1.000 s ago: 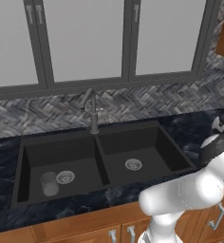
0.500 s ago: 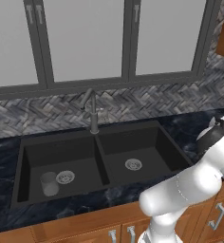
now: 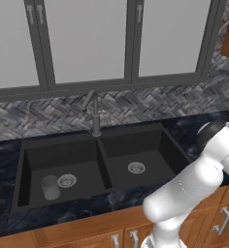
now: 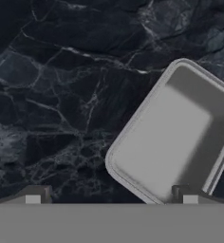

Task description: Place the glass cup in the left basin and the tupperware in the right basin of the sink.

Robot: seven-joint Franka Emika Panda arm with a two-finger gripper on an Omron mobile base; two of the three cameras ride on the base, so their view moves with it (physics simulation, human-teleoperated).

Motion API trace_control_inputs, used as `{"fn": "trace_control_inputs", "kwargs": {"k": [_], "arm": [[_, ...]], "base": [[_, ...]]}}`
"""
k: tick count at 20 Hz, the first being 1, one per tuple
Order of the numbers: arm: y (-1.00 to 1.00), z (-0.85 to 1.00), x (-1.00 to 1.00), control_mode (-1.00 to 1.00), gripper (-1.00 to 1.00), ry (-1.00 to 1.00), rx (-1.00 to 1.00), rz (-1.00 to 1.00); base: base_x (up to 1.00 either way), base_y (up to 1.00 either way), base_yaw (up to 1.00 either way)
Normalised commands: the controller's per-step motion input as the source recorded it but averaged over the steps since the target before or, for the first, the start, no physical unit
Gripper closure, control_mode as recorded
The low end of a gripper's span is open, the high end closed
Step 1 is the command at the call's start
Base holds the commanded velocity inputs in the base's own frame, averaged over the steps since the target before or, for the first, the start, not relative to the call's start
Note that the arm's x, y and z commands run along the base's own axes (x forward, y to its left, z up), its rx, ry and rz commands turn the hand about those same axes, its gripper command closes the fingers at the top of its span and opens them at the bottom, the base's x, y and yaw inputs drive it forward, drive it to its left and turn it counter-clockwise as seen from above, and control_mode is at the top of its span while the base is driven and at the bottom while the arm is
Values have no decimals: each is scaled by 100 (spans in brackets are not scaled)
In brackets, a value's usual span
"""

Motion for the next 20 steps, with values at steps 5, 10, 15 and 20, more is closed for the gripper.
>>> {"fn": "trace_control_inputs", "kwargs": {"k": [5,10,15,20], "arm": [[-15,-21,15,-100,-100,0,0,3],[-24,-14,10,-100,-100,0,0,4],[-19,-6,9,-100,-100,3,0,3],[-2,-5,0,-100,100,11,0,1]], "base": [[0,0,0],[0,0,0],[0,0,0],[0,0,0]]}}
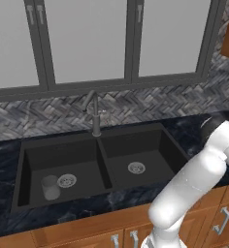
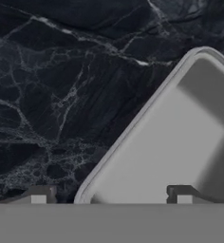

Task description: Place the glass cup in the left basin and the tupperware in the right basin of the sink.

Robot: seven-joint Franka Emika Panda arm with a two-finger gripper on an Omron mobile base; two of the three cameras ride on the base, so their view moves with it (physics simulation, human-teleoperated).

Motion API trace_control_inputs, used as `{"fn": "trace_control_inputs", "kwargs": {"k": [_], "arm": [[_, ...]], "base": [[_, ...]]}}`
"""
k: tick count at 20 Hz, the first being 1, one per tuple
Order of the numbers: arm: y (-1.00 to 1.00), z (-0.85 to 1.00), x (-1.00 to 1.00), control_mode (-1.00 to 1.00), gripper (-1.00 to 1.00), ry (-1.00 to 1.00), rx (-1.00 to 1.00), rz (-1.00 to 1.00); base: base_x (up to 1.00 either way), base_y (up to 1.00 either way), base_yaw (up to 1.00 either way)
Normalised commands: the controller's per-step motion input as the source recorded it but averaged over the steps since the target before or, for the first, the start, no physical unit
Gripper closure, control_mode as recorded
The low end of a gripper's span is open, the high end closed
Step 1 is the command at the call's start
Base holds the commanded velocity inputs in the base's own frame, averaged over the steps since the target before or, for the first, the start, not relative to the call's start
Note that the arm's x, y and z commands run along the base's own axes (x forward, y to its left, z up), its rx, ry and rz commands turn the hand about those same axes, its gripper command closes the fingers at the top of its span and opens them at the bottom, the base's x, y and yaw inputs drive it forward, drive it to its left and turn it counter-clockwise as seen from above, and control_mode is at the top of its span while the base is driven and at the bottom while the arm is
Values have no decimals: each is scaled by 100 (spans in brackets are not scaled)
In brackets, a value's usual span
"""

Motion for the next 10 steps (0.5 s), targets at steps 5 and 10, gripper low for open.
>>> {"fn": "trace_control_inputs", "kwargs": {"k": [5,10], "arm": [[0,0,0,-100,100,4,0,0],[0,0,0,-100,100,0,0,0]], "base": [[0,0,0],[0,0,0]]}}
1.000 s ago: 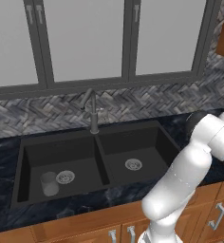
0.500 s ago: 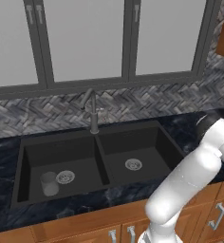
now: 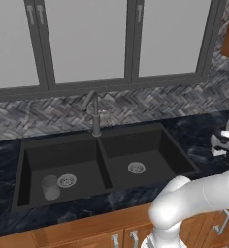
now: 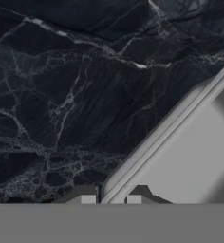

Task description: Place the glass cup in the left basin and the tupperware in the right basin of the sink.

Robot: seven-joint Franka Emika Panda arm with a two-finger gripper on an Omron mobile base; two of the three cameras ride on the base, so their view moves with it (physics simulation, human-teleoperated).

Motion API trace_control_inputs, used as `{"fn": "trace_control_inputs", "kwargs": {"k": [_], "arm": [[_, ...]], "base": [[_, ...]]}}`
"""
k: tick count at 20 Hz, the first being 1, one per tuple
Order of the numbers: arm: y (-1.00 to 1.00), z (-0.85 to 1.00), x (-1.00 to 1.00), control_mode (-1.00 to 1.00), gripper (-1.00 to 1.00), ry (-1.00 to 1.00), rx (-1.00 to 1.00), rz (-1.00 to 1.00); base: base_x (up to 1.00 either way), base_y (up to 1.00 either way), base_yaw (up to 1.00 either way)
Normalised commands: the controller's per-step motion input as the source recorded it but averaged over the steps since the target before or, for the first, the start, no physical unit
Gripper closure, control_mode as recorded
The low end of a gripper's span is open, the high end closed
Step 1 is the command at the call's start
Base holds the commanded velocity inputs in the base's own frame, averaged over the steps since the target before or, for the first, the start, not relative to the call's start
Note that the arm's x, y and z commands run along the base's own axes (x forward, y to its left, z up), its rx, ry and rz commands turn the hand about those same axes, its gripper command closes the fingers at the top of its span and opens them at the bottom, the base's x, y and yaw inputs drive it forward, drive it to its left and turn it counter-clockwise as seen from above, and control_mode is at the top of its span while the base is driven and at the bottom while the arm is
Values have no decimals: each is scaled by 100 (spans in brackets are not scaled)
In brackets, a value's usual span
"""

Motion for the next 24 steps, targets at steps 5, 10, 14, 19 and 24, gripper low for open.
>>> {"fn": "trace_control_inputs", "kwargs": {"k": [5,10,14,19,24], "arm": [[0,0,-1,-100,100,0,0,0],[0,29,-5,-100,100,0,0,0],[0,42,-4,-100,100,0,0,0],[15,31,-22,-100,100,1,0,2],[27,26,-18,-100,100,0,0,2]], "base": [[0,0,0],[0,0,0],[0,0,0],[0,0,0],[0,0,0]]}}
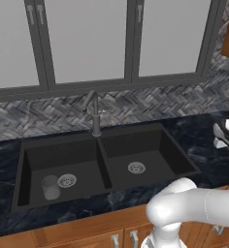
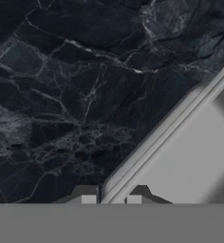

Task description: Place the glass cup in the left basin and the tupperware in the right basin of the sink.

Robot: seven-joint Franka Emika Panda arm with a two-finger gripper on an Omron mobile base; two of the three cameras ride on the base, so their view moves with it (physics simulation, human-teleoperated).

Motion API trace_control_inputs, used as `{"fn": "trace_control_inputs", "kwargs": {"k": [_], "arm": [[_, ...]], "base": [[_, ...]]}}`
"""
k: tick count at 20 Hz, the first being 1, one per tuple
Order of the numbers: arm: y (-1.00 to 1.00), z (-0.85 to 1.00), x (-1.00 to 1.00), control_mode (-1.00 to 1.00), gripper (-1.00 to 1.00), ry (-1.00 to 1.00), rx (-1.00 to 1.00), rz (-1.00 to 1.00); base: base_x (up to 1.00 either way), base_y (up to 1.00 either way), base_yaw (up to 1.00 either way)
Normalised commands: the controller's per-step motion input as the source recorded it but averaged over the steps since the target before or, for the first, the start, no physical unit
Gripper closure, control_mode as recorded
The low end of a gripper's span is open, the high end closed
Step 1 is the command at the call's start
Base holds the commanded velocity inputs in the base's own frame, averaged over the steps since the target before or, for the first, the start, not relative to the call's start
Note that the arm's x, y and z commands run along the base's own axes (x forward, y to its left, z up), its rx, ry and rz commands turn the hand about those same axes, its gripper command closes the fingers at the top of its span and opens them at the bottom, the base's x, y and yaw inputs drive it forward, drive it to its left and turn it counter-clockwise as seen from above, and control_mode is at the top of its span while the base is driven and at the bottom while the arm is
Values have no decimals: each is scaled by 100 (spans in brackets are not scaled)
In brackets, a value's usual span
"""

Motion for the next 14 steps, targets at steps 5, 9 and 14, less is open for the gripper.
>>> {"fn": "trace_control_inputs", "kwargs": {"k": [5,9,14], "arm": [[37,23,-8,-100,100,0,0,8],[36,25,-1,-100,100,1,0,11],[40,22,0,-100,100,1,0,14]], "base": [[0,0,0],[0,0,0],[0,0,0]]}}
